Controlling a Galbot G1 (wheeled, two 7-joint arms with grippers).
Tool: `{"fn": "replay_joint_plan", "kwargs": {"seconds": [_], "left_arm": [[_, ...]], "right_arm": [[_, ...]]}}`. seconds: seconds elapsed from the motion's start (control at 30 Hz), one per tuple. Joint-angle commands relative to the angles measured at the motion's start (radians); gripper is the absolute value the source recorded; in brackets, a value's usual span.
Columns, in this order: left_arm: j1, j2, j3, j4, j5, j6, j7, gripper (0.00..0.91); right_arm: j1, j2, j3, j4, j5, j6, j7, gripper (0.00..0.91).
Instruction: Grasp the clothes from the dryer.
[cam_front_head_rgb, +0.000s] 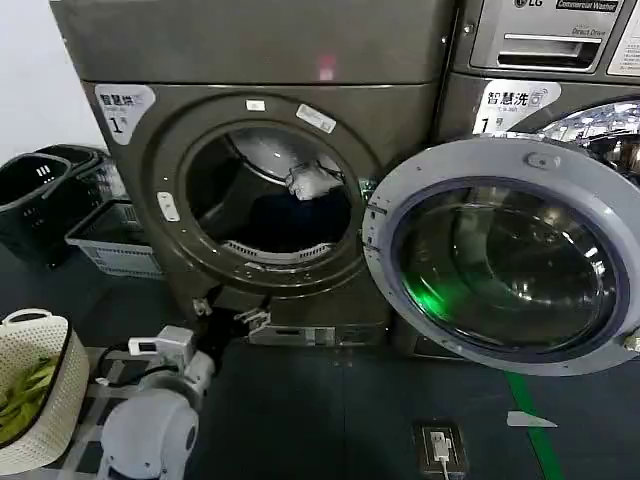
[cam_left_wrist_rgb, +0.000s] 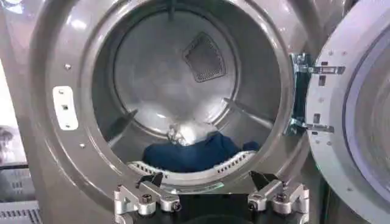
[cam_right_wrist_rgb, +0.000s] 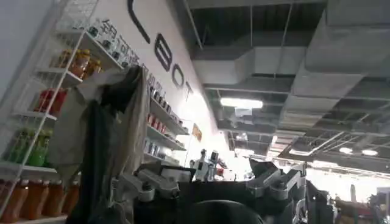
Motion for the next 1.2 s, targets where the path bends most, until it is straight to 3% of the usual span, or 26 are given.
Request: {"fn": "replay_joint_plan", "kwargs": {"seconds": [0.03, 1.2], "left_arm": [[-0.005, 0.0, 0.002, 0.002, 0.001, 0.049, 0.0, 0.907], [0.007, 0.012, -0.024, 0.002, 0.012, 0.049, 0.01, 0.907]], "right_arm": [[0.0, -0.002, 0.001, -0.002, 0.001, -0.001, -0.001, 0.907], [0.008, 0.014, -0.005, 0.001, 0.001, -0.001, -0.009, 0.907]]}}
